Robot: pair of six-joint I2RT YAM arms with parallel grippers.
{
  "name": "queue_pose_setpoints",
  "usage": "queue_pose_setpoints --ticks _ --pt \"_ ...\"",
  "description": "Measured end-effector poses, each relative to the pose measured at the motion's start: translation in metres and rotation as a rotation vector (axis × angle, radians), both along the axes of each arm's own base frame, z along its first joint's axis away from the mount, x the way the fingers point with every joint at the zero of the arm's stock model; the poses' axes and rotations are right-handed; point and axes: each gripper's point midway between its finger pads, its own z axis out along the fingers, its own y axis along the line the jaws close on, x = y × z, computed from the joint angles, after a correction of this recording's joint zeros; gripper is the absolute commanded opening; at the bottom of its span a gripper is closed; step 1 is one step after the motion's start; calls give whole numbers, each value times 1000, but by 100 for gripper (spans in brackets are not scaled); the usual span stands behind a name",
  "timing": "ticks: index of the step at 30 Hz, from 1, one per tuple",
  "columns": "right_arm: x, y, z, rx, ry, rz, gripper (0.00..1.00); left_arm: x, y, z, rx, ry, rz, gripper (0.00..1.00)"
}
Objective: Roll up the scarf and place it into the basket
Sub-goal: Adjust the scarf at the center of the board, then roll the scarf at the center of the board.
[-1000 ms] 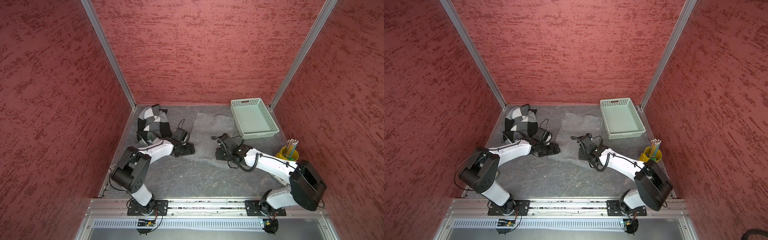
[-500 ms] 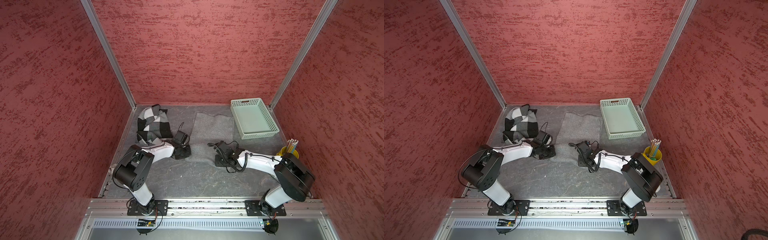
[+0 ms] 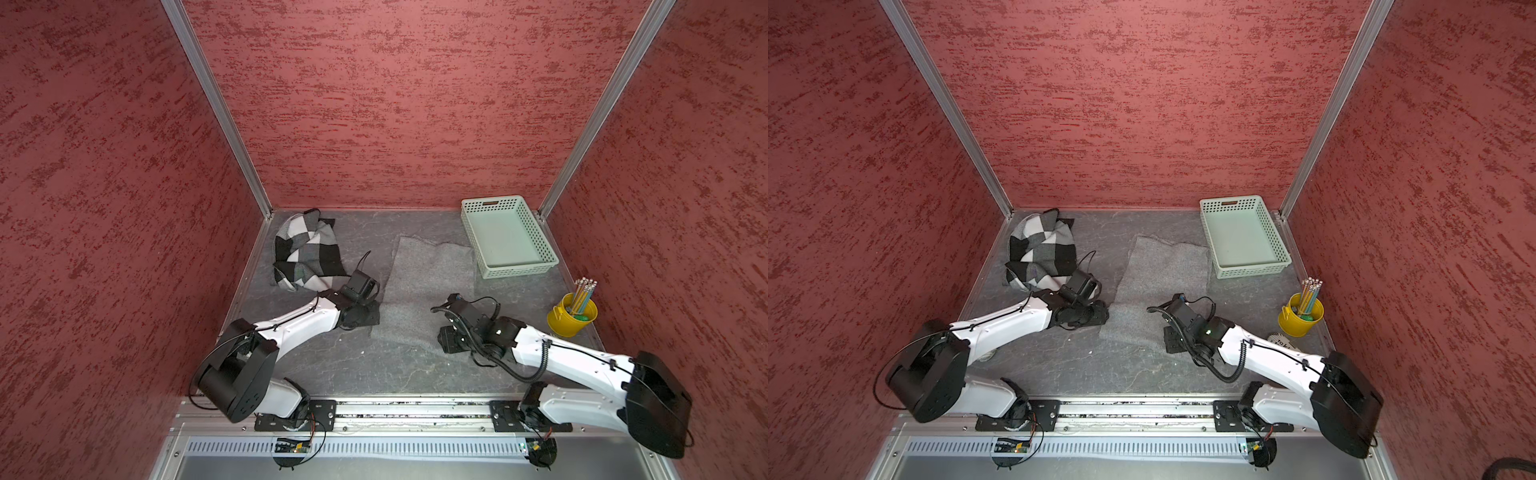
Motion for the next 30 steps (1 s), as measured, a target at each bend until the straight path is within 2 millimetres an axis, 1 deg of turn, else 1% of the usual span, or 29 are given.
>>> queue_pose_setpoints --ticks 1,2,3,4,5,6,7,8,10,12,13,14,17,19,21,23,26,30 --pt "0 -2 3 -5 -16 3 57 1 -13 13 28 -84 -100 61" --pt "1 -3 6 -4 -33 7 57 -2 -30 25 62 -182 -224 61" --pt "0 -5 7 -4 -44 8 57 -5 -45 34 90 -269 -332 62" --pt "0 -6 8 -6 -52 6 56 -12 -63 41 124 -371 -475 62" --pt "0 -8 8 -9 -57 3 56 -16 -75 45 148 -444 -569 65" --pt "0 -9 7 -15 -60 0 55 -21 -85 43 186 -519 -688 71" --pt "1 -10 7 -19 -62 -4 55 -23 -87 38 221 -557 -773 73" --pt "0 -10 6 -21 -60 -6 54 -23 -85 32 251 -569 -836 76" --pt "0 -11 4 -25 -55 -15 54 -18 -77 22 291 -557 -941 77" --pt "-1 -13 0 -32 -47 -31 53 -16 -70 18 312 -546 -1021 77" --pt "-3 -15 -2 -36 -41 -40 53 -19 -70 18 312 -545 -1062 77" --pt "-4 -16 -5 -39 -35 -49 53 -24 -72 18 307 -545 -1103 77" --pt "-7 -23 -13 -48 -15 -86 54 -51 -79 13 288 -528 -1225 77" --pt "-8 -27 -15 -53 -9 -109 54 -70 -82 6 275 -496 -1287 77" --pt "-8 -27 -15 -48 -10 -124 54 -82 -80 -2 283 -467 -1321 76" --pt "-7 -27 -14 -43 -10 -130 54 -88 -75 -12 306 -447 -1336 73" --pt "-7 -26 -14 -41 -11 -130 54 -86 -63 -27 366 -417 -1329 69" --pt "-6 -25 -17 -48 -7 -127 55 -68 -54 -41 447 -422 -1295 68"
